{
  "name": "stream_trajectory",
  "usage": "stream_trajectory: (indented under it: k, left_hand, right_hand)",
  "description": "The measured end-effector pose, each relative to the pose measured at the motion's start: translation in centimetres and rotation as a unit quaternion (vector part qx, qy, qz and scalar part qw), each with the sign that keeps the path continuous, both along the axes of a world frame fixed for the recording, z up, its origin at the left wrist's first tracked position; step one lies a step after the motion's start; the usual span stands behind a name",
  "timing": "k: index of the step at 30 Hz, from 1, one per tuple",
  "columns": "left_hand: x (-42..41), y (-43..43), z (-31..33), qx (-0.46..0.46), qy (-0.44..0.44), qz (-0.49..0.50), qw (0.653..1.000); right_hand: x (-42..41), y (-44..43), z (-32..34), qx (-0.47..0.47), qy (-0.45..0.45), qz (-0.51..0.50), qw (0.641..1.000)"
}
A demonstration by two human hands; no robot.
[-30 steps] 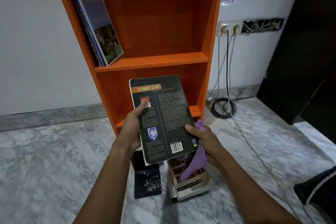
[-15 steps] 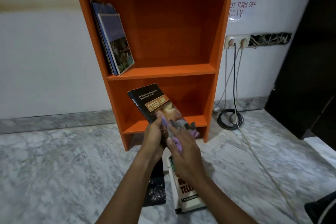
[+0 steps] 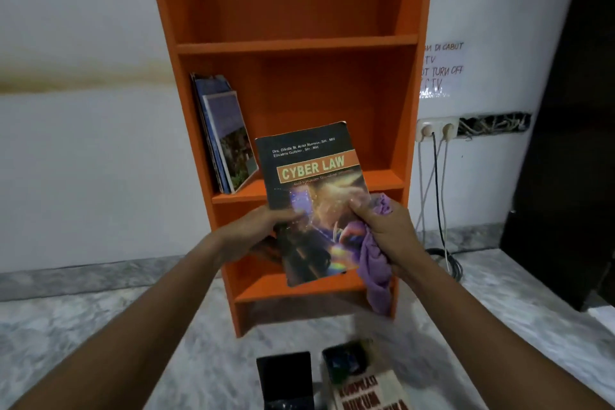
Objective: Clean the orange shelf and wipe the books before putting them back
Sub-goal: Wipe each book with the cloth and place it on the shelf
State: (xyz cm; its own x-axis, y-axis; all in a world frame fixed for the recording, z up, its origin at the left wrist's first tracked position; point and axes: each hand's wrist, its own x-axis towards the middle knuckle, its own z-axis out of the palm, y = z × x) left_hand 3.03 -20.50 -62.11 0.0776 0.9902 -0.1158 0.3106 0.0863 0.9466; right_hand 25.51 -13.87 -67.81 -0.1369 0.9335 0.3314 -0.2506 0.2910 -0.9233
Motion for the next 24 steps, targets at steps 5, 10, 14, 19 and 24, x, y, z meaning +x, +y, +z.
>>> stream_trajectory:
  k: [5, 10, 14, 19, 24]
  left_hand:
    - [-3.7, 3.0, 2.7, 0.112, 0.014, 0.006, 0.994]
    - [-5.4, 7.3, 1.5, 0.272, 0.074, 0.141, 0.949]
    - [-6.1, 10.0, 1.1, 0.328, 0.148, 0.259, 0.897]
    - [-7.4, 13.6, 0.5, 0.357, 0.174, 0.361, 0.844]
    - [-9.5, 15.6, -1.6, 0.339, 0.201, 0.421, 0.817]
  right_hand:
    - [-3.1, 4.9, 4.5, 0.093, -0.079, -0.13, 0.984]
    - [-7.2, 10.3, 5.5, 0.167, -0.286, -0.297, 0.896]
    - [-11.5, 13.6, 3.7, 0.139, -0.349, -0.257, 0.89]
    - [-18.7, 16.5, 3.0, 0.114, -0.356, -0.137, 0.917]
    - [-23.6, 17.9, 1.6, 0.102, -0.351, -0.118, 0.923]
